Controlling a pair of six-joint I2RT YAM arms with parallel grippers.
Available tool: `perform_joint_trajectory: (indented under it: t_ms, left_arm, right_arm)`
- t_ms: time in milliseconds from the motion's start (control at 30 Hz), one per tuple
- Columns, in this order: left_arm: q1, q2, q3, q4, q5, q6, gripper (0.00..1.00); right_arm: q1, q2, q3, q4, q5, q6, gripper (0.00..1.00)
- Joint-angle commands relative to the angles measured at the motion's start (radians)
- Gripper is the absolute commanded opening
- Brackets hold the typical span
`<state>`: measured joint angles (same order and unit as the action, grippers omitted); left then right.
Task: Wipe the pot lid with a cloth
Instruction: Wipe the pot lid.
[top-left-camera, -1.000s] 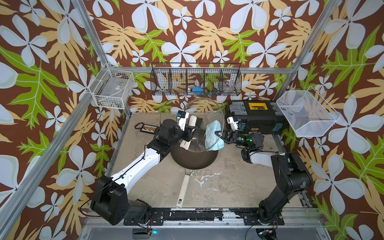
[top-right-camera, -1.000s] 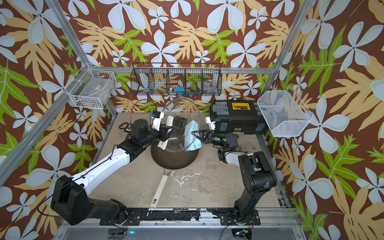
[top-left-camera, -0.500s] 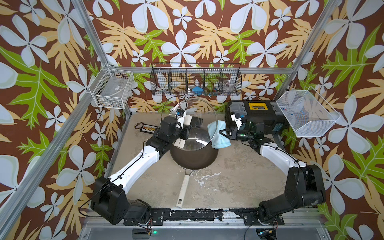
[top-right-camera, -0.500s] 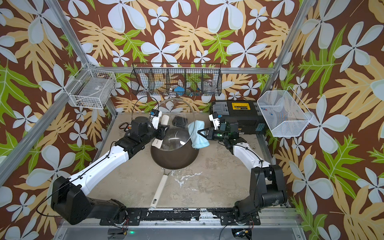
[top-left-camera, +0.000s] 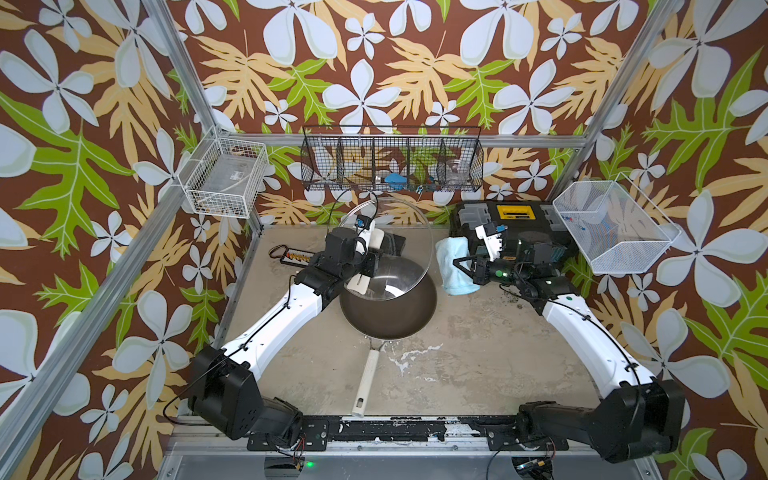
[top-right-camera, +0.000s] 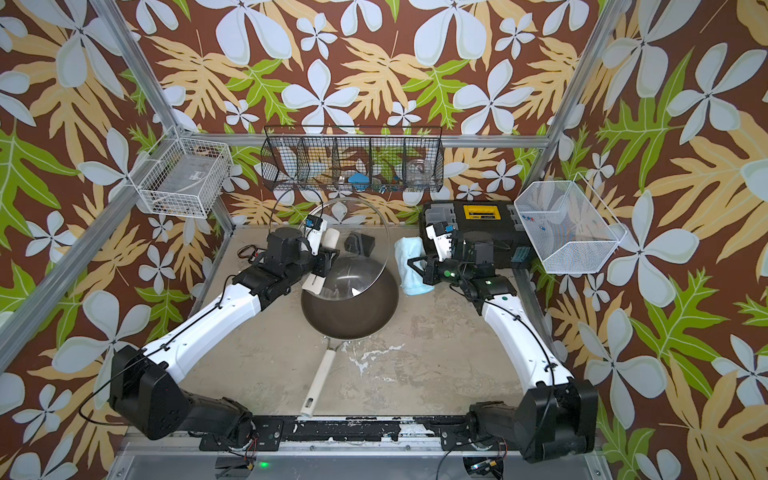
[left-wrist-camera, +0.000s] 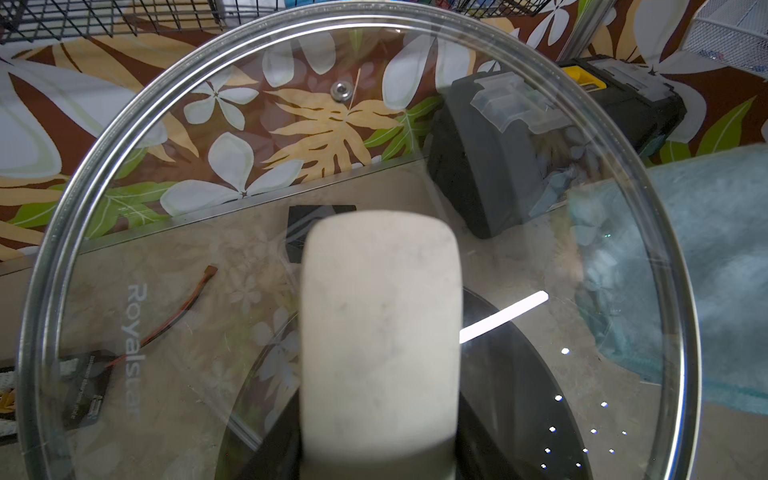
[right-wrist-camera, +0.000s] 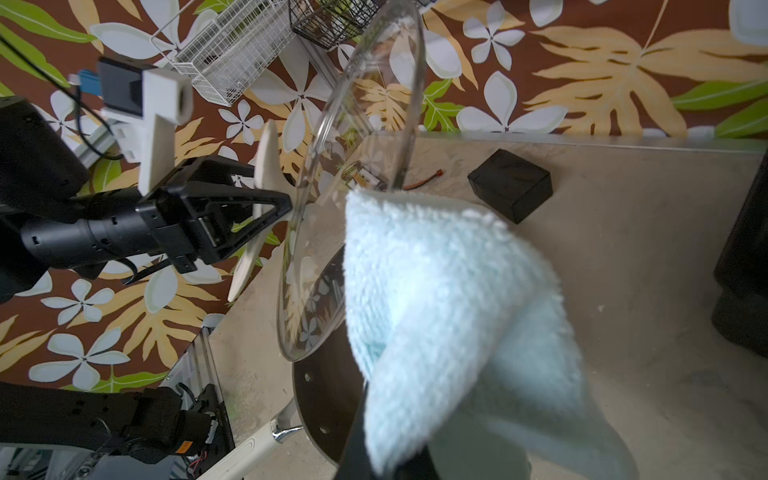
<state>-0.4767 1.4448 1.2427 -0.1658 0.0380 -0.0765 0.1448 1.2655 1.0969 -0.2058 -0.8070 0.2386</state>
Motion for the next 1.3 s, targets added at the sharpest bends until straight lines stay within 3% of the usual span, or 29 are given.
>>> perform_joint_trajectory:
  t_ms: [0,300,600,1267]
  left_arm:
    - [0.001,0.011,0.037,0.127,0.037,-0.012,0.0]
    - [-0.009,0.048,0.065,0.064,0.082,-0.005,0.0]
    - [-0.063,0.071,0.075,0.015,0.074,0.014,0.0]
    - [-0.071,0.079,0.119,0.017,0.104,-0.032,0.0]
  right_arm:
    - [0.038,-0.053,0.003,-0.049,0.093,-0.133,0.0]
    - [0.177,-0.168,-0.008,-0.046,0.359,-0.261,0.0]
    - [0.348,-0.078,0.029,-0.047,0.521,-0.355,0.0]
    - [0.559,0.032,-0.039,0.052,0.419,-0.233,0.0]
